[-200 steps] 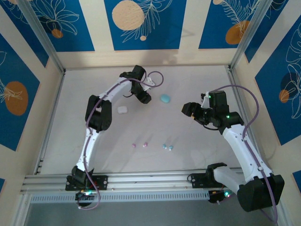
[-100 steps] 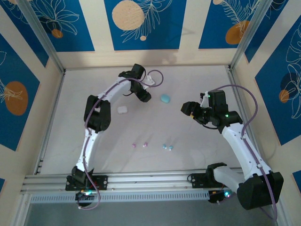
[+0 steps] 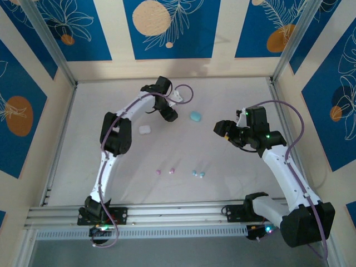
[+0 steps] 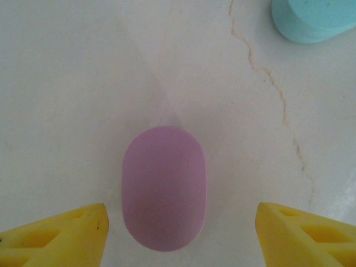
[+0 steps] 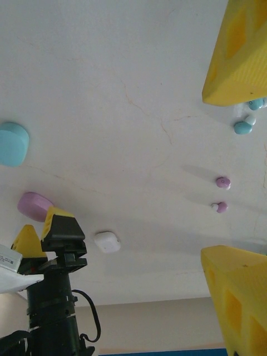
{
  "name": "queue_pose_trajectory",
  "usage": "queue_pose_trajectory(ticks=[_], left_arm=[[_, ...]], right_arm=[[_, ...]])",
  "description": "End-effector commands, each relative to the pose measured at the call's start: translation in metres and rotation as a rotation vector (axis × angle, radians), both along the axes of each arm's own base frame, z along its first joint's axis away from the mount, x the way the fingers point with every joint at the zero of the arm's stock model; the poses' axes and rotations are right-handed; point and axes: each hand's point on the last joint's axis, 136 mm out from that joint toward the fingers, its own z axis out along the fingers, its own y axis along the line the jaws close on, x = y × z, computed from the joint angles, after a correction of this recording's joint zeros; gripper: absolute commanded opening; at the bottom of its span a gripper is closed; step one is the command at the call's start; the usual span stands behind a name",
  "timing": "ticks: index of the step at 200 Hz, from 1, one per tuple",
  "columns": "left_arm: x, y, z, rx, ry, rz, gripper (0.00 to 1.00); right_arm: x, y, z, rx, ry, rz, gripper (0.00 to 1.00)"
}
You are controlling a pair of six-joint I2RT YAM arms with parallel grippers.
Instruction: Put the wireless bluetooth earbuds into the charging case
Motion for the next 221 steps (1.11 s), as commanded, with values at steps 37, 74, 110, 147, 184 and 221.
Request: queue_pose_trajectory(ticks=[37,74,110,147,184,221], left_arm=[[-0.002,0.004,-0.023,0.019,0.065,-0.028,0.69],[-0.005,0.002,-0.021,0.006,0.073,-0.044,0.64],[-0.002,0.000,-0.021,0.013,0.051,-0.070,0.62],[-0.002,0.002,-0.027,0.030,0.057,-0.081,0.62],[0.002,-0.001,-0.033,0.075,0.023,-0.101,0.60],[-0.004,-0.002,-0.027,0.067,0.038,-0.107,0.43]], right_arm=[[-0.003,0.005,-0.003,0.030,0.031,0.008,0.68],[-0.003,0.006,-0.002,0.035,0.030,0.010,0.68],[-0.002,0.009,-0.004,0.043,0.038,0.018,0.68],[-0.003,0.010,-0.006,0.046,0.047,0.022,0.68],[-0.002,0.011,-0.009,0.049,0.053,0.023,0.68],[-0.003,0.010,-0.010,0.049,0.057,0.022,0.68]])
